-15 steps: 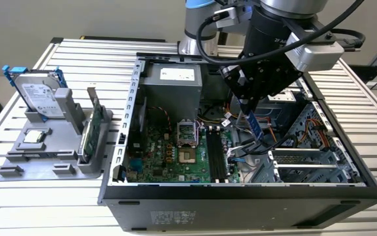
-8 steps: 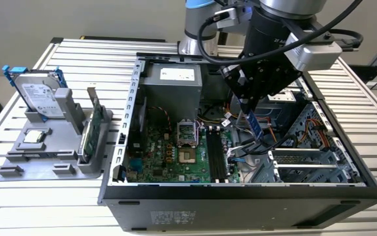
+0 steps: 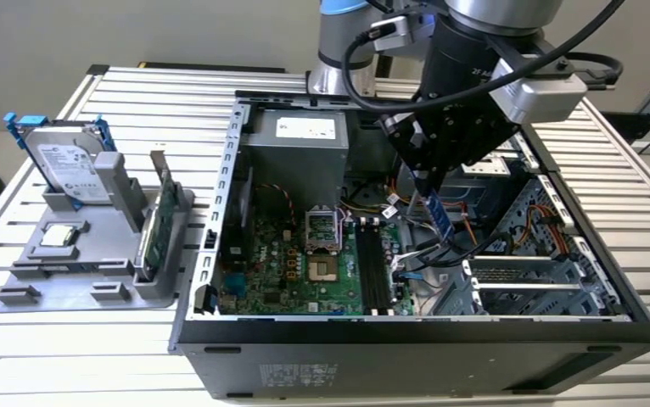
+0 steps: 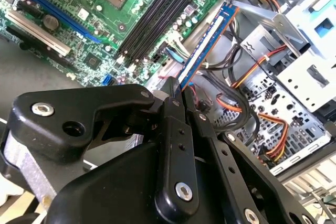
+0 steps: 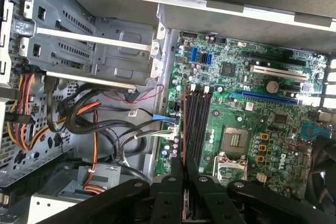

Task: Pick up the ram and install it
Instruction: 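Insert the ram into the slot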

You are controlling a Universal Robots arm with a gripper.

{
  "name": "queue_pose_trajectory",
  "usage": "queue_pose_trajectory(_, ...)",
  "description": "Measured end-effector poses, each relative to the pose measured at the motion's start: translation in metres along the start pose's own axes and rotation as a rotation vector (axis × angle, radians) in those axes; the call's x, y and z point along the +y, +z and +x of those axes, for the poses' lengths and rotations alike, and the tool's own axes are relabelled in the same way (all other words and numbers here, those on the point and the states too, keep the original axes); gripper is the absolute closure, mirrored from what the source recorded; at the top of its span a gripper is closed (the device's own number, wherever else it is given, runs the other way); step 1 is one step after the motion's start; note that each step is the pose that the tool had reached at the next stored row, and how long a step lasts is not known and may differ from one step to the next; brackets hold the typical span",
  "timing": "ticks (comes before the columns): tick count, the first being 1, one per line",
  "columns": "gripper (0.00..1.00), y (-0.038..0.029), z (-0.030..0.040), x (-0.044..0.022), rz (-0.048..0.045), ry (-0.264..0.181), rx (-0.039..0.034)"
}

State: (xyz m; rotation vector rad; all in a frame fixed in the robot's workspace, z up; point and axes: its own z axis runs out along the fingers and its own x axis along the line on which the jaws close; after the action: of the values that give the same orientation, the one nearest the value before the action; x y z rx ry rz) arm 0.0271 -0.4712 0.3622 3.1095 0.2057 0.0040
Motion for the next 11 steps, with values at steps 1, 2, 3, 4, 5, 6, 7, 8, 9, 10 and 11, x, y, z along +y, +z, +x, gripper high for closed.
queue_pose_trajectory(1, 1.00, 0.0004, 0.0002, -0.0003, -0.0001, 0.000, 0.0000)
queue_pose_trajectory(2, 1.00, 0.0007, 0.0004, -0.0005, -0.0004, 0.000, 0.0000)
queue_pose_trajectory(3, 1.00, 0.0011, 0.0005, -0.0007, -0.0005, 0.000, -0.0001)
queue_pose_trajectory(4, 1.00, 0.0014, 0.0007, -0.0009, -0.0007, 0.000, -0.0001)
queue_pose_trajectory(5, 1.00, 0.0017, 0.0009, -0.0012, -0.0010, 0.000, -0.0001)
queue_pose_trajectory(6, 1.00, 0.0021, 0.0010, -0.0014, -0.0013, 0.000, -0.0002)
queue_pose_trajectory(7, 1.00, 0.0024, 0.0012, -0.0015, -0.0015, 0.000, -0.0002)
queue_pose_trajectory(8, 1.00, 0.0028, 0.0013, -0.0017, -0.0016, 0.000, -0.0002)
queue_pose_trajectory(9, 1.00, 0.0031, 0.0014, -0.0019, -0.0018, 0.000, -0.0002)
queue_pose_trajectory(10, 1.00, 0.0033, 0.0015, -0.0020, -0.0021, 0.000, -0.0002)
queue_pose_trajectory(11, 1.00, 0.0036, 0.0016, -0.0021, -0.0023, 0.000, -0.0003)
